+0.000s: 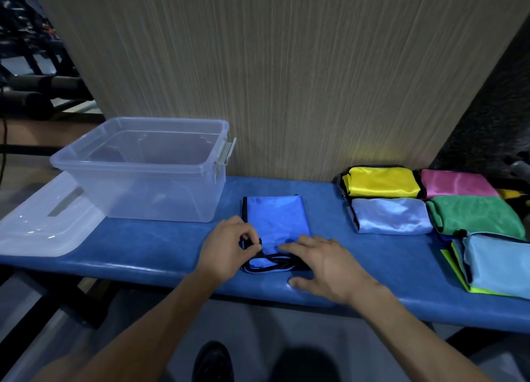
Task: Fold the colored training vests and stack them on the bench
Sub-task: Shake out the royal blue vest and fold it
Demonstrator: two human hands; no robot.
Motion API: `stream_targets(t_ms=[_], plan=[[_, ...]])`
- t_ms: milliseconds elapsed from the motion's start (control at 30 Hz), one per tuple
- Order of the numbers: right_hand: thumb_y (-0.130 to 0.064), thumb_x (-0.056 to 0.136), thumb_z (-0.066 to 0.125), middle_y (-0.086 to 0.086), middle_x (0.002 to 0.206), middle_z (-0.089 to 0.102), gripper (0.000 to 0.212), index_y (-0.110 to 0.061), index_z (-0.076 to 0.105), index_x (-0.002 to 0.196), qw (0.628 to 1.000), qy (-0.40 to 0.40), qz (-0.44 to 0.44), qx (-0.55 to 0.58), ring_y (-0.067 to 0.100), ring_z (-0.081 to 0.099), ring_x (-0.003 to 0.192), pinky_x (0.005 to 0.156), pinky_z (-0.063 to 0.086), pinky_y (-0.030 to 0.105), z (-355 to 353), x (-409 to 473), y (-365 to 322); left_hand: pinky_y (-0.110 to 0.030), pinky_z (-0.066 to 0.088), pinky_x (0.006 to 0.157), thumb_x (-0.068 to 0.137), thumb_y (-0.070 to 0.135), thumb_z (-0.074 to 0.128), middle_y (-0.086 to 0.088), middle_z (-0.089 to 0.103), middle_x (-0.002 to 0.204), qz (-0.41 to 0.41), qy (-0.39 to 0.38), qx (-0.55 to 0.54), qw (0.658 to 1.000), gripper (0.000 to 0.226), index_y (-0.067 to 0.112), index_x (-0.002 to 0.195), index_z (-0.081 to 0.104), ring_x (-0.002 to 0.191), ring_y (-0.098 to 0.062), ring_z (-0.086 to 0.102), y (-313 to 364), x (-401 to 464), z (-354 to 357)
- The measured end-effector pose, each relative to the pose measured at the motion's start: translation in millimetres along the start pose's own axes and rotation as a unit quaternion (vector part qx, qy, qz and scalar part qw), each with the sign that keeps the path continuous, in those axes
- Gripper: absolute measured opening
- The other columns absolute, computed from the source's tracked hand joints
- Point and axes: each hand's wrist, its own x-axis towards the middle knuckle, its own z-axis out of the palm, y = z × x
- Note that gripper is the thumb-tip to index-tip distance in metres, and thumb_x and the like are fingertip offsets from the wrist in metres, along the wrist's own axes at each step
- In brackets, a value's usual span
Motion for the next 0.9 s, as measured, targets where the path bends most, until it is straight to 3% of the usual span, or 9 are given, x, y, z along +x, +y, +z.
stream_targets(t_ms=[100,200,267,333,433,533,633,767,900], plan=[[-0.055,0.083,0.070,-0.022,0.135,0.051,0.074,-0.046,0.039,0.150,0.994,0.006,0.005,0.106,0.006,0.048,0.128,0.106,0.041,0.036,5.6,-0.3,14.9,-0.036,0.052,0.079,0.088,0.061,0.062,0.015,0.060,0.086,0.011,0.002,-0.020,1.000,0.028,0.036,0.083,0.074,0.086,-0.006,0.058,-11.1,-4.9,-1.3],[-0.052,0.082,0.074,-0.024,0.134,0.051,0.072,-0.045,0.044,0.147,0.989,0.029,0.012,0.147,0.000,0.045,0.128,0.108,0.038,0.033,12.4,-1.5,20.4,-0.017,0.039,0.101,0.075,0.079,0.063,0.014,0.056,0.108,0.009,-0.098,-0.102,0.990,0.046,0.045,0.104,0.072,0.111,-0.004,0.052,-20.4,-11.7,-14.2],[-0.050,0.081,0.075,-0.026,0.130,0.053,0.069,-0.045,0.047,0.144,0.983,0.035,0.025,0.176,-0.001,0.046,0.125,0.107,0.035,0.032,16.8,-0.6,22.7,-0.008,0.028,0.106,0.065,0.077,0.074,0.017,0.047,0.123,0.010,-0.187,-0.095,0.978,0.067,0.046,0.124,0.064,0.125,0.000,0.042,-30.4,-13.7,-22.1],[-0.044,0.080,0.071,-0.027,0.121,0.057,0.060,-0.043,0.052,0.138,0.974,0.066,0.042,0.213,-0.001,0.051,0.118,0.105,0.039,0.037,21.6,0.9,20.1,-0.010,0.028,0.107,0.069,0.066,0.076,0.019,0.044,0.123,0.024,-0.192,-0.079,0.978,0.062,0.050,0.127,0.061,0.126,-0.002,0.042,-37.8,-11.9,-21.3],[-0.031,0.078,0.064,-0.026,0.111,0.063,0.049,-0.037,0.060,0.127,0.959,0.138,0.088,0.231,0.005,0.059,0.108,0.100,0.044,0.038,35.6,3.9,13.8,-0.020,0.036,0.106,0.079,0.060,0.062,0.019,0.049,0.115,0.015,-0.137,-0.083,0.987,0.038,0.050,0.115,0.062,0.117,-0.006,0.048,-34.6,-10.3,-11.1],[-0.016,0.086,0.069,-0.018,0.117,0.067,0.040,-0.034,0.059,0.121,0.933,0.156,0.126,0.300,0.002,0.061,0.111,0.100,0.046,0.026,35.7,1.2,12.7,-0.022,0.037,0.104,0.084,0.065,0.052,0.027,0.050,0.117,-0.013,-0.093,-0.098,0.991,0.026,0.044,0.096,0.063,0.117,-0.009,0.045,-27.9,-12.9,-5.7],[-0.008,0.094,0.068,-0.008,0.115,0.071,0.029,-0.022,0.056,0.116,0.884,0.099,0.139,0.435,0.000,0.062,0.108,0.095,0.046,0.021,22.6,-10.6,18.0,-0.018,0.031,0.099,0.088,0.072,0.040,0.033,0.052,0.117,-0.034,-0.074,-0.103,0.991,0.044,0.037,0.076,0.063,0.115,-0.004,0.044,-20.1,-17.5,-2.5],[-0.029,0.094,0.064,0.021,0.101,0.067,0.018,-0.015,0.060,0.106,0.860,0.111,0.161,0.472,0.016,0.059,0.086,0.085,0.050,0.044,13.2,-18.5,16.5,-0.029,0.035,0.074,0.089,0.077,0.029,0.009,0.047,0.068,-0.068,-0.041,-0.083,0.993,0.051,0.035,0.066,0.046,0.077,-0.007,0.045,-10.8,-21.4,11.6],[-0.028,0.103,0.056,0.013,0.097,0.070,0.012,-0.018,0.062,0.101,0.857,0.115,0.207,0.458,0.011,0.061,0.083,0.083,0.051,0.036,8.3,-2.7,9.7,-0.040,0.038,0.067,0.101,0.056,0.034,0.010,0.040,0.059,-0.137,-0.002,-0.084,0.987,0.048,0.030,0.061,0.042,0.065,-0.015,0.041,2.2,-14.7,14.8]])
